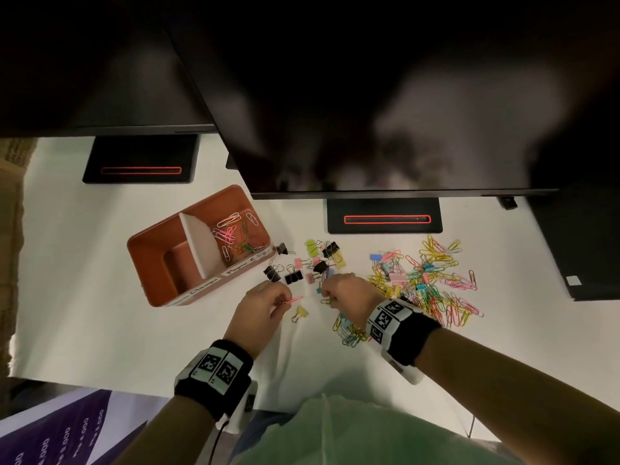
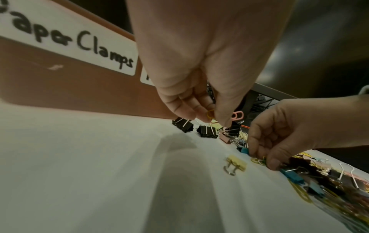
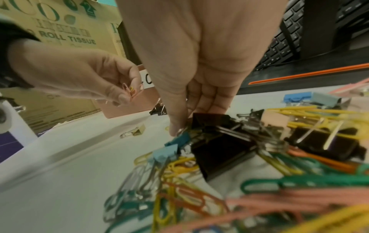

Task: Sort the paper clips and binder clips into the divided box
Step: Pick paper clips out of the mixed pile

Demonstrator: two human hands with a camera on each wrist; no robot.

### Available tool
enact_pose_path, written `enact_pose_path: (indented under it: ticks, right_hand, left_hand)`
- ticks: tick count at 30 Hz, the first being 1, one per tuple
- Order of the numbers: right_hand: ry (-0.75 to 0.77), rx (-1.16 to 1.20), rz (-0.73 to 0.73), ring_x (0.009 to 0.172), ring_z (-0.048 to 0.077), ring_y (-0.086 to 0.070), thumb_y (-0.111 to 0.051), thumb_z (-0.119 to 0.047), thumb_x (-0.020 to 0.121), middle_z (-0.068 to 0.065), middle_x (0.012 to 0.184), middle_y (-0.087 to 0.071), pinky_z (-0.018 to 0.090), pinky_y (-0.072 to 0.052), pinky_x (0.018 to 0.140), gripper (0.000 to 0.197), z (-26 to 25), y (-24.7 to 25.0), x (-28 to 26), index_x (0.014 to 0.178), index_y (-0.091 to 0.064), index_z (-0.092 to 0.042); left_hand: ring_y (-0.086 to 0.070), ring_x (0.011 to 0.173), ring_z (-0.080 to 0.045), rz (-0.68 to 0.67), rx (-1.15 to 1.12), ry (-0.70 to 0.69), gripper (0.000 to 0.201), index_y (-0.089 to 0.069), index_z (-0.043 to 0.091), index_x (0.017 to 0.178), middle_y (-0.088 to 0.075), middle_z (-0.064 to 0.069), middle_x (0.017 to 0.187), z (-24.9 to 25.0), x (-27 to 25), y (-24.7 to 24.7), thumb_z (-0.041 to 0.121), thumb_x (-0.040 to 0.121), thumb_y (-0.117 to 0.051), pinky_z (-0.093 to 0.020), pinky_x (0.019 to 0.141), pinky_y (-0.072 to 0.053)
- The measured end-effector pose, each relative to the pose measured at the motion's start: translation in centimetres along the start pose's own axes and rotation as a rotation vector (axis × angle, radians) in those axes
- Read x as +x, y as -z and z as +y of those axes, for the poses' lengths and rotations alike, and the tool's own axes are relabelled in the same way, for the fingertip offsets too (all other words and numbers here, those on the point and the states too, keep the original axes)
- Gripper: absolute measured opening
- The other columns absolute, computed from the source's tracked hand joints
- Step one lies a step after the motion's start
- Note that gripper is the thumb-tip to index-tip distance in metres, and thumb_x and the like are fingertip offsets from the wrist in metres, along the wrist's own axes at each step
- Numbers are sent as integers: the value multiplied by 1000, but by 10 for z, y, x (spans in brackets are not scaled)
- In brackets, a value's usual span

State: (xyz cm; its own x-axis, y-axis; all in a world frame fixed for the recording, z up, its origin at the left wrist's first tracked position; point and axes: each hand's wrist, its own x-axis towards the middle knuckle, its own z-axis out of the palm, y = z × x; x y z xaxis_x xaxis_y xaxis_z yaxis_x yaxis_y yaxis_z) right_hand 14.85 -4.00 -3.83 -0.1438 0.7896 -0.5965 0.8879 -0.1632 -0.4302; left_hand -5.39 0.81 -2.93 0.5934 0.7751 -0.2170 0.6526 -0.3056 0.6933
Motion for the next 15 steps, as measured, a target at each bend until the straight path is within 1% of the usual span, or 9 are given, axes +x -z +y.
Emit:
enact_pose_path:
  ticks: [2,3,6,8,10,12,15]
  right_hand:
    - [-25,1,-35,101,28,-57,-49,-6,89,12,113,-60,36,-48,87,23,-3,4,2,111,-57,-10]
    - [-27,-10,-57,102,28,-57,-50,-8,89,12,114,-61,35,-48,87,23,-4,6,3,111,-58,-10]
    - [-10,-53,-97,103,28,-58,-49,-10,91,12,115,-61,34,-48,88,23,-9,11,3,110,-62,-8]
    - [8,-74,-92,100,28,-60,-48,-10,91,11,114,-61,34,-49,86,23,-12,12,3,107,-64,-7]
    - [29,-99,-83,99,27,-60,-45,-10,92,11,113,-62,33,-48,85,24,-14,12,3,106,-65,-7]
    - [49,-111,-45,98,26,-59,-44,-12,92,9,111,-63,31,-47,82,24,-14,12,0,104,-65,-9]
    - [65,-46,47,91,21,-60,-45,-17,93,6,102,-64,31,-50,83,21,-24,24,-2,98,-65,-11]
  left_hand:
    - [-52,74,-1,22,-33,20,14,-62,19,88,-54,10,79,-1,-4,2,7,81,-65,-4,67,-37]
    - [-52,74,0,30,-40,23,15,-63,19,89,-53,10,79,-2,-6,3,6,81,-65,-3,68,-36]
    - [-52,76,3,32,-48,25,16,-65,19,90,-51,16,79,-5,-10,6,5,81,-65,-2,68,-36]
    - [-52,80,2,31,-57,26,16,-65,19,89,-51,15,80,-6,-12,9,5,82,-65,-3,69,-37]
    - [-52,81,1,37,-57,8,16,-65,20,89,-53,12,80,-6,-13,13,6,82,-65,-4,70,-37]
    - [-52,81,3,53,-52,-22,16,-65,21,89,-54,11,81,-2,-13,20,7,82,-65,-3,69,-38]
    - [-52,78,3,124,-70,-63,14,-64,22,90,-57,9,85,6,-8,44,10,83,-64,-7,65,-41]
